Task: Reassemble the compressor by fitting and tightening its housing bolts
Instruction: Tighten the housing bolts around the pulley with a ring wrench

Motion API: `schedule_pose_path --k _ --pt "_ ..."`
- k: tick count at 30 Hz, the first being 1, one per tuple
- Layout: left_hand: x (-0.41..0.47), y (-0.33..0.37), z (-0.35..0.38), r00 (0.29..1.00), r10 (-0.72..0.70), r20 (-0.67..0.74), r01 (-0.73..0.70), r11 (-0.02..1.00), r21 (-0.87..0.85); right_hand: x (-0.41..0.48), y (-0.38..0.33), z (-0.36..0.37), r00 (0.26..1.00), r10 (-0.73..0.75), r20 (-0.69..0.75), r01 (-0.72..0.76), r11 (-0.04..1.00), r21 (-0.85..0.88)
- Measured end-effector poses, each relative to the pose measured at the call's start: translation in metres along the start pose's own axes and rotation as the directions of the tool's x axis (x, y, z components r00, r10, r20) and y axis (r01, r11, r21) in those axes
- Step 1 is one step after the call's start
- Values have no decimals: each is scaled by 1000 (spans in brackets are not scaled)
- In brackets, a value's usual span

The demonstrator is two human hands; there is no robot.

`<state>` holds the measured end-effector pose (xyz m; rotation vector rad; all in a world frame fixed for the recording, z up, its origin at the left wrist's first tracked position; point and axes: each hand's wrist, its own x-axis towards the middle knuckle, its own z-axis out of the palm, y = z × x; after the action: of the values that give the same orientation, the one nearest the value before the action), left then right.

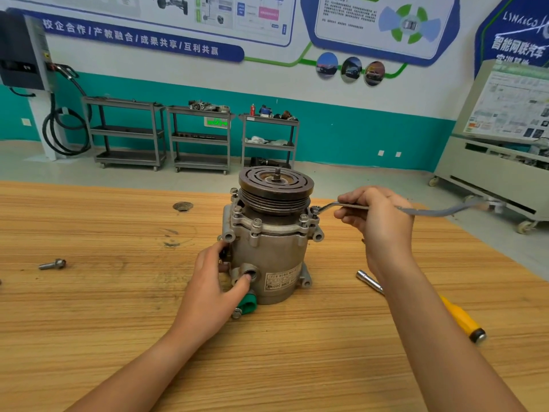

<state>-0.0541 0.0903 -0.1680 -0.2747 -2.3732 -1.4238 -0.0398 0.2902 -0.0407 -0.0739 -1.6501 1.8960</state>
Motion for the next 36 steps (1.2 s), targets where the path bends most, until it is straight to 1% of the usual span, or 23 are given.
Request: schedule_pose_path --k 3,6,9,14,17,19,21,22,24,28,30,33,36 --pt "0 -1 1 1000 0 -5 0 1000 -2 -23 16 9 989 -96 -116 96 995 2" --pt "1 -2 1 1000 9 -5 -9 1000 2 -44 29 30 964 -195 -182 197 980 -4" --pt "0 -3 1 1000 14 -10 -14 1000 6 -51 32 44 950 -192 -246 204 979 25" --pt "0 -2 2 1000 14 -17 -14 1000 12 -61 35 57 936 -238 -258 248 969 7" --pt "0 -1 1 1000 14 -19 -14 1000 12 -68 38 66 935 -278 -222 285 958 1" --pt "0 -1 1 1000 11 -18 -11 1000 13 -68 40 65 945 -235 -226 250 968 38" --pt "0 -1 0 1000 13 -17 -13 1000 10 -64 35 56 966 -109 -234 150 975 165" --pt "0 -1 0 1000 13 -14 -13 1000 8 -60 30 48 973 -62 -221 115 965 235" --pt "0 -2 0 1000 10 -5 -10 1000 8 -49 16 29 984 -46 -171 95 951 294" --pt "1 0 -2 1000 19 22 -20 998 55 -33 -8 0 981 -164 -99 178 971 157" --pt "1 1 -3 999 28 36 -31 996 84 -27 -14 -6 979 -203 -34 206 973 102" --pt "0 3 -5 999 30 44 -35 994 100 -17 -12 -6 985 -156 71 150 985 82" --pt "0 3 -6 998 35 48 -40 995 96 -8 -2 -3 989 -82 125 71 993 93"
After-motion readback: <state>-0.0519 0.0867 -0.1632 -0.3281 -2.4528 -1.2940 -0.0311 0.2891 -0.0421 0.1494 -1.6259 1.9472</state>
